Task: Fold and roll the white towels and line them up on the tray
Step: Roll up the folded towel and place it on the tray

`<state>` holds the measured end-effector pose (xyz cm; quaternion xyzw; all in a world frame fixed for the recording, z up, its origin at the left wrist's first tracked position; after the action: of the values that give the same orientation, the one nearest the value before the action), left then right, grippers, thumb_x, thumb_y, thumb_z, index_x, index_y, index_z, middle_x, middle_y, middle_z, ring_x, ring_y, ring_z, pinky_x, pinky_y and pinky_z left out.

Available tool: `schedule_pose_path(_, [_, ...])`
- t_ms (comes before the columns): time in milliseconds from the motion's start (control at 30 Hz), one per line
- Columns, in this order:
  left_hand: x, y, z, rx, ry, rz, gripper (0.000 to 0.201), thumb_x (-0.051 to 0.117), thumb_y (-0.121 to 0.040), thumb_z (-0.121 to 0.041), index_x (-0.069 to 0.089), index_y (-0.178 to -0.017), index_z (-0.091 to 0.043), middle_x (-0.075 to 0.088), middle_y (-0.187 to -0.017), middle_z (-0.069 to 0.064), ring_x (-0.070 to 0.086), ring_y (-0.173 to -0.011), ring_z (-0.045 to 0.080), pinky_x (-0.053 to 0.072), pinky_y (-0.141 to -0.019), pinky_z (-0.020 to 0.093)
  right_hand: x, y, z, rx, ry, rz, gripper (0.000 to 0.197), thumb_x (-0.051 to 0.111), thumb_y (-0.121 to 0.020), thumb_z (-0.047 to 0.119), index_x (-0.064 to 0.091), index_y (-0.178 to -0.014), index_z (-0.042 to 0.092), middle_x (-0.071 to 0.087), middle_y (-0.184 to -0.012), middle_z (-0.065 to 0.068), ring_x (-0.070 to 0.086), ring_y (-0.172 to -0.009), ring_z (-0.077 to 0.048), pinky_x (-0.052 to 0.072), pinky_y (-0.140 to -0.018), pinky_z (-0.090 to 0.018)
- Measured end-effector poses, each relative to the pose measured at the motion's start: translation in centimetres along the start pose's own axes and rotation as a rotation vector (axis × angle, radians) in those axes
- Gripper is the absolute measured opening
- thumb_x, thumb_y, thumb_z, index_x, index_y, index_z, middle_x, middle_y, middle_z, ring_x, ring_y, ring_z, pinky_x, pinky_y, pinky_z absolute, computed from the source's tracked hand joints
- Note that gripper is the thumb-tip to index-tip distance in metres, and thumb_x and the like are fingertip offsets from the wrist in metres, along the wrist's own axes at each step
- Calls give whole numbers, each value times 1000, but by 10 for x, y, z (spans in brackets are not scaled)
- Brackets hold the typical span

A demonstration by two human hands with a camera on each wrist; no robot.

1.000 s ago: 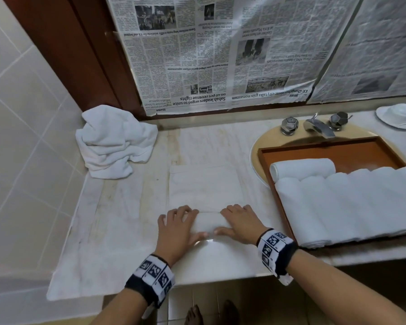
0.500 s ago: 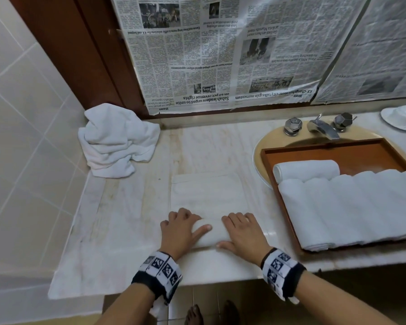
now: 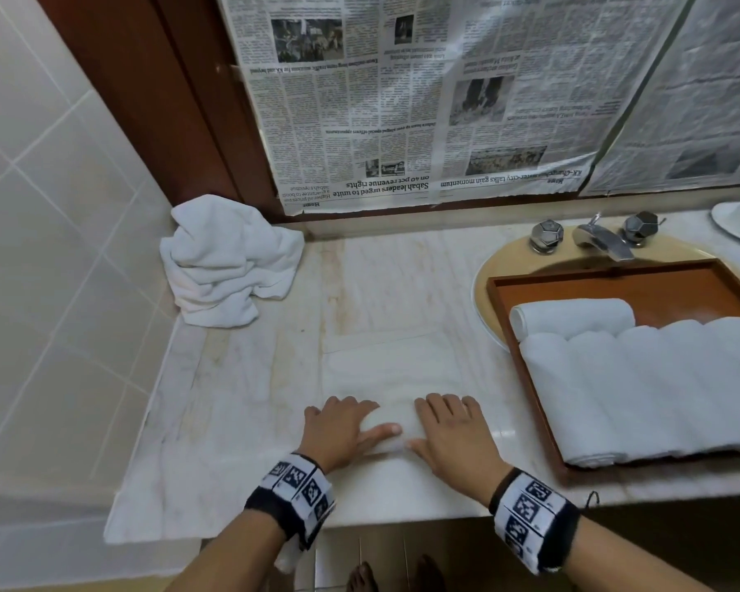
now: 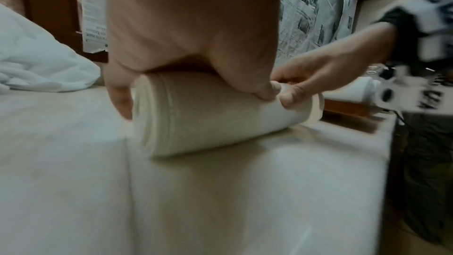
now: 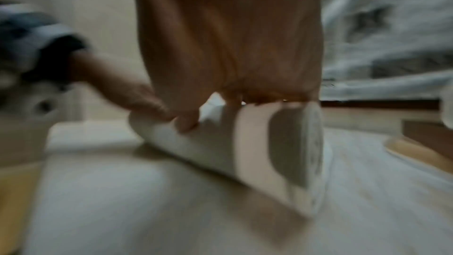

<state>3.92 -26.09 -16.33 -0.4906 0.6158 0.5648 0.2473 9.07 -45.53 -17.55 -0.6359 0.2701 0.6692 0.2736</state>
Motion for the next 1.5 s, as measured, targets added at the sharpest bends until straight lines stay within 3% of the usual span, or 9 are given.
schedule_pose_path(167, [-2, -3, -4, -29, 15, -65, 83, 24, -78, -90, 55, -135, -38, 44, -139, -9, 37, -130, 18, 34, -102, 46, -1, -15, -3, -3, 7, 91, 78, 27, -85, 78, 65, -106, 13, 65, -96, -5, 61, -84, -28, 49, -77, -47])
schedule_pose_path(267, [11, 10, -10, 0, -134, -158, 96, 4, -75, -92, 51, -136, -35, 54, -133, -7, 51, -121, 21, 35, -100, 54, -10, -31, -17, -92, -61, 245, 110, -1, -70, 91, 56, -127, 16, 59, -122, -4, 55, -110, -27, 40, -93, -46])
schedule_pose_path(367, [24, 19, -6, 31, -158, -212, 79, 32, -76, -87, 53, -128, -31, 68, -109, -4, 66, -95, 23, 49, -80, 55, -18, -35, -25, -70, -211, 431, 97, 18, -73, 90, 52, -131, 20, 56, -130, -1, 50, -119, -24, 35, -99, -42])
schedule_pose_path(433, [22, 17, -1, 86, -128, -171, 89, 34, -68, -94, 49, -134, -36, 65, -115, -5, 63, -104, 22, 46, -83, 49, -16, -33, -25, -32, -329, 485, 74, 38, -85, 80, 56, -125, 21, 59, -127, -1, 53, -116, -24, 38, -96, -40])
schedule_pose_path(733, [-12, -8, 9, 96, 174, 165, 106, 45, -47, -102, 47, -137, -47, 57, -134, -13, 52, -125, 15, 43, -103, 42, 1, 11, -4, 6, -44, -75, 67, 45, -85, 69, 62, -121, 15, 63, -109, -2, 61, -96, -25, 47, -89, -47])
schedule_pose_path(867, [-8, 0, 6, 72, 87, 18, 103, 37, -52, -103, 41, -139, -49, 52, -136, -13, 49, -125, 15, 38, -103, 45, -11, -12, -20, -66, -104, 170, 90, 22, -80, 87, 51, -134, 22, 58, -123, 1, 56, -111, -23, 36, -97, -44])
schedule_pose_path(1067, [25, 21, 0, 54, -128, -329, 94, 34, -69, -97, 48, -138, -36, 59, -128, -6, 56, -114, 26, 39, -89, 53, -24, -41, -36, -30, -376, 544, 64, 45, -87, 77, 53, -129, 29, 60, -127, 6, 52, -119, -19, 32, -99, -41])
schedule_pose_path(1300, [-9, -10, 9, -23, 87, 70, 94, 55, -71, -87, 30, -149, -41, 42, -148, -4, 36, -136, 23, 30, -107, 51, -1, 5, -10, -50, -71, -97, 66, 61, -79, 57, 54, -132, 17, 56, -125, -6, 55, -112, -27, 45, -97, -47])
schedule_pose_path(1500, [-2, -3, -3, -12, -87, -83, 95, 50, -73, -86, 27, -150, -37, 33, -152, -5, 31, -139, 26, 20, -111, 58, -9, -21, -26, -54, -225, 78, 61, 62, -88, 51, 48, -141, 24, 53, -131, 0, 52, -120, -25, 31, -105, -41])
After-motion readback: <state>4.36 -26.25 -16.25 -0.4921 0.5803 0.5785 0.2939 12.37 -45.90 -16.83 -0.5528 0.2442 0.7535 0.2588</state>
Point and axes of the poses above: each hand's wrist, its own y-axis away from the middle knuckle, its own x-axis out of the palm, z = x × y, the point moved 2 cm from there along -y, towards the middle knuckle
